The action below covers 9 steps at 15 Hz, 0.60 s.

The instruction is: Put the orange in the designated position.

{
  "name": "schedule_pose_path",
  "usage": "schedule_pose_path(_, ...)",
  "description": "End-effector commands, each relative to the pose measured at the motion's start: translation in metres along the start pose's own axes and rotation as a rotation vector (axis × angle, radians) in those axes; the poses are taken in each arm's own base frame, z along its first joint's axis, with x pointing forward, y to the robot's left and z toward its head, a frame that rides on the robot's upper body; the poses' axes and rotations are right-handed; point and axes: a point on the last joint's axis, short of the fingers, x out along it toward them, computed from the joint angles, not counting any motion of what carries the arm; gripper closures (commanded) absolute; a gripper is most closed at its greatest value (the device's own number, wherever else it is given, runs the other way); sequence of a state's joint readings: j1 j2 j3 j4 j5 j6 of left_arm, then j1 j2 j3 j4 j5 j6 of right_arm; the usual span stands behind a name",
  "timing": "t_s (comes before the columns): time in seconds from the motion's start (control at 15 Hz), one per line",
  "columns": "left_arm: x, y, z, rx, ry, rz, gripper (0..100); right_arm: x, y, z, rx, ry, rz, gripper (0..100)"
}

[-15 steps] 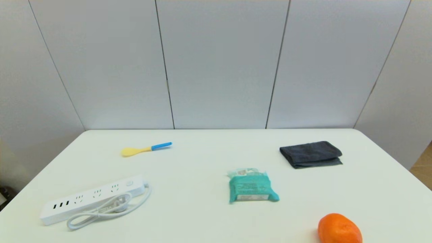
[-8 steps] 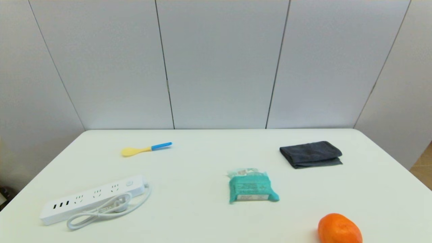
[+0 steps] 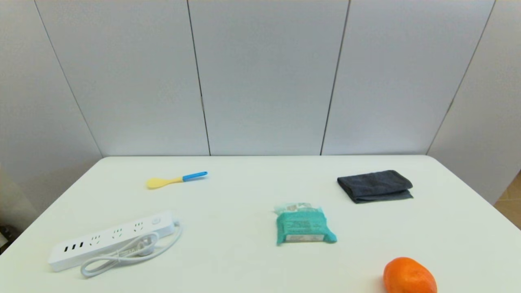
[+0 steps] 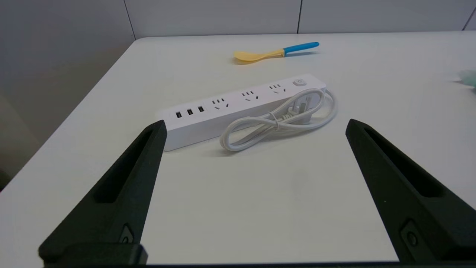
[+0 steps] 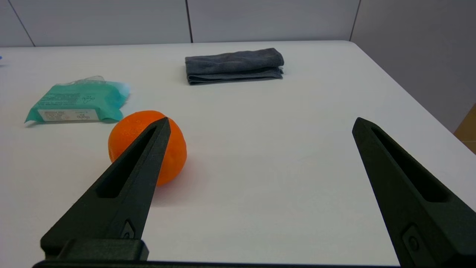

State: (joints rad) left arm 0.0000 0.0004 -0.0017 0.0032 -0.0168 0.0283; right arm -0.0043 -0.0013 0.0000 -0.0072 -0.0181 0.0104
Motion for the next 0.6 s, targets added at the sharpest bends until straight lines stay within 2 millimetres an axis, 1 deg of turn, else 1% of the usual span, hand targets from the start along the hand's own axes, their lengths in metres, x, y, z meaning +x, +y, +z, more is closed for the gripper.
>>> schedule_pose_path(0.07,0.0,0.0,0.0,-0.005,0.0,0.001,0,0.0001,0.0,0.0001,-0.001,0.001,-0.001,0)
schedule_pose_path(0.6,0.0,0.0001,0.0,-0.005,0.0,0.003,0,0.0001,0.0,0.0002,0.003,-0.001,-0.001,0)
